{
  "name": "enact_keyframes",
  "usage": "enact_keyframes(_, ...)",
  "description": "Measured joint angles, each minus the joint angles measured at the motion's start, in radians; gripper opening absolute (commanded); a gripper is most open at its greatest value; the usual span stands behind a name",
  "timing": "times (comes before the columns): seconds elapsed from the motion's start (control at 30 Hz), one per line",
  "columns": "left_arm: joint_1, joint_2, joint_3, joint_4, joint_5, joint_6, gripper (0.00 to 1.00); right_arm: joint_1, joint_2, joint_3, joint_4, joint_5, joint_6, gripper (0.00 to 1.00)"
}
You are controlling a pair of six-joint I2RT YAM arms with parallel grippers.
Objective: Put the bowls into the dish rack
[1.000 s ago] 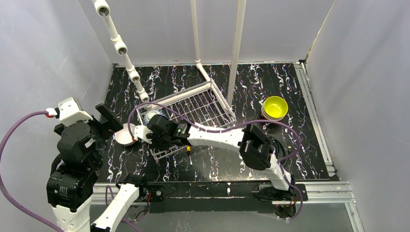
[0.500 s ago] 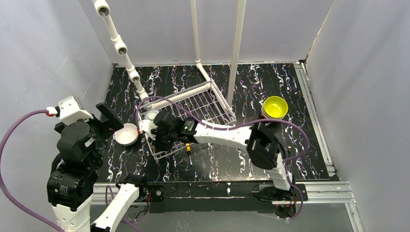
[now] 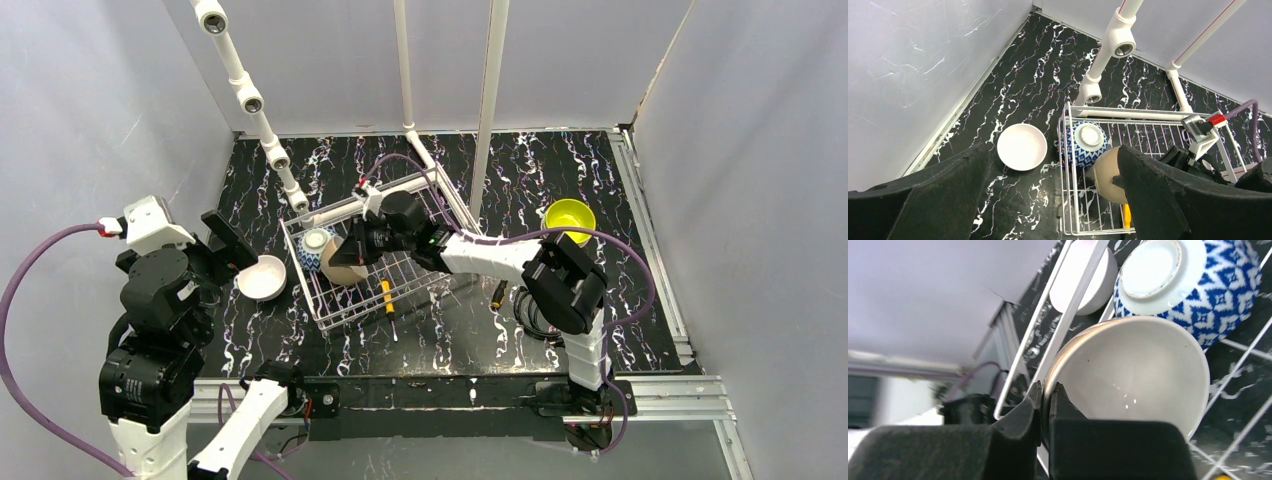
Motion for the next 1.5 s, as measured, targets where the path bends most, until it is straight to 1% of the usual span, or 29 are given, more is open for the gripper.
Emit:
enact_keyframes(0.13, 0.0, 0.0, -0.006, 0.001, 0.003, 0.0, 0.98, -0.003, 0.003, -0.081, 0.183, 0.023, 0.277, 0.01)
enact_keyframes(0.27, 0.0, 0.0, -0.014, 0.002, 0.005, 0.0, 0.98, 0.018, 0.016, -0.114, 0.338, 0.037, 0.501, 0.01)
enact_keyframes(0.4, 0.0, 0.0, -0.015, 0.002, 0.007, 0.0, 0.98, 0.032, 0.031, -0.122, 0.443, 0.052, 0.663, 0.01)
enact_keyframes(0.53, 0.0, 0.0, -0.016, 0.002, 0.007, 0.0, 0.98, 0.03, 0.05, -0.155, 0.523, 0.069, 0.782, 0.01)
enact_keyframes(0.77, 0.0, 0.0, -0.02, 0.002, 0.008, 0.0, 0.98, 0.032, 0.098, -0.172, 0.547, 0.074, 0.859, 0.01)
enact_keyframes(1.03, 0.0, 0.0, -0.022, 0.003, 0.008, 0.0, 0.98, 0.032, 0.104, -0.22, 0.552, 0.074, 0.913, 0.01)
enact_keyframes(1.27, 0.0, 0.0, -0.023, 0.003, 0.008, 0.0, 0.98, 0.019, 0.108, -0.252, 0.605, 0.078, 0.95, 0.01)
enact_keyframes(1.4, 0.0, 0.0, -0.023, 0.003, 0.008, 0.0, 0.98, 0.002, 0.108, -0.269, 0.624, 0.071, 0.964, 0.09)
enact_keyframes(1.5, 0.0, 0.0, -0.023, 0.003, 0.008, 0.0, 0.98, -0.008, 0.108, -0.283, 0.641, 0.06, 0.979, 0.18)
